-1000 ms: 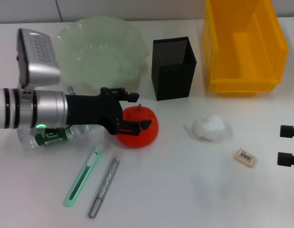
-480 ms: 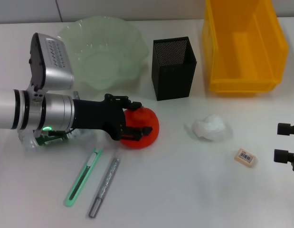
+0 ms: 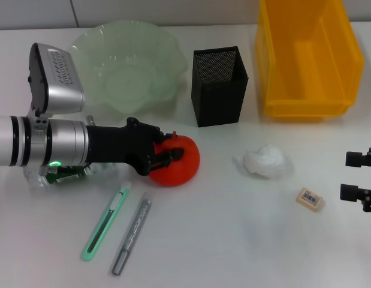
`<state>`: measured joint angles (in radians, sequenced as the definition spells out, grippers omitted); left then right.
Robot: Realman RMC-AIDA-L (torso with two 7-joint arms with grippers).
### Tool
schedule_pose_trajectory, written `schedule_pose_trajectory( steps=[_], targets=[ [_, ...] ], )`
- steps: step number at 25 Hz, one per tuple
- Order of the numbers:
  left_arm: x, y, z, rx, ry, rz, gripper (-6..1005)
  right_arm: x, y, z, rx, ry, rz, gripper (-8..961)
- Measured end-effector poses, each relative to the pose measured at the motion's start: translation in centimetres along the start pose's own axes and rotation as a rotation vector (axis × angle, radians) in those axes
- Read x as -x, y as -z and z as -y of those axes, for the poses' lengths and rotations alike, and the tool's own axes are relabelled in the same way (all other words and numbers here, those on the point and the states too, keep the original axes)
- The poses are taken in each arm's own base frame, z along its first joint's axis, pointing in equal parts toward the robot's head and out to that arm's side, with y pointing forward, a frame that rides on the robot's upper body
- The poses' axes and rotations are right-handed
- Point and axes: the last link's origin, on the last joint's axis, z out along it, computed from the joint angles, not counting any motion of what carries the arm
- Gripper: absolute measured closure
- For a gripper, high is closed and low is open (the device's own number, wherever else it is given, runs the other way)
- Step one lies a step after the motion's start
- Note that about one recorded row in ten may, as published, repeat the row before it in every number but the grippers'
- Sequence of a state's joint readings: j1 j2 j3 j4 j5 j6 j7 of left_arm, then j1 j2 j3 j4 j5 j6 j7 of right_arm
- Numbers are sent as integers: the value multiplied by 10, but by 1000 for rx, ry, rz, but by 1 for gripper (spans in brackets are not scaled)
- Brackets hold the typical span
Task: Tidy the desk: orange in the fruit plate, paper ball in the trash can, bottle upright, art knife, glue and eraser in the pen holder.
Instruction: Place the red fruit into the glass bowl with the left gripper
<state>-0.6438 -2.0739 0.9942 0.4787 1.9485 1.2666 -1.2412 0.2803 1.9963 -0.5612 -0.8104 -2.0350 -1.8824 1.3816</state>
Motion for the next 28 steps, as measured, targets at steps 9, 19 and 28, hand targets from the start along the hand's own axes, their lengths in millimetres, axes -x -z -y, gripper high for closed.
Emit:
schedule_pose_trajectory(
  steps=[9, 19, 28],
  targets=[
    [-9, 13, -6, 37, 11, -89, 815, 1, -1, 0, -1, 4, 4, 164],
    [-46, 98, 20, -166, 75, -365, 865, 0, -4, -1, 5, 1, 12, 164],
    [-44, 81, 74, -452, 223, -361, 929, 0, -11, -3, 18, 0, 18, 164]
  ],
)
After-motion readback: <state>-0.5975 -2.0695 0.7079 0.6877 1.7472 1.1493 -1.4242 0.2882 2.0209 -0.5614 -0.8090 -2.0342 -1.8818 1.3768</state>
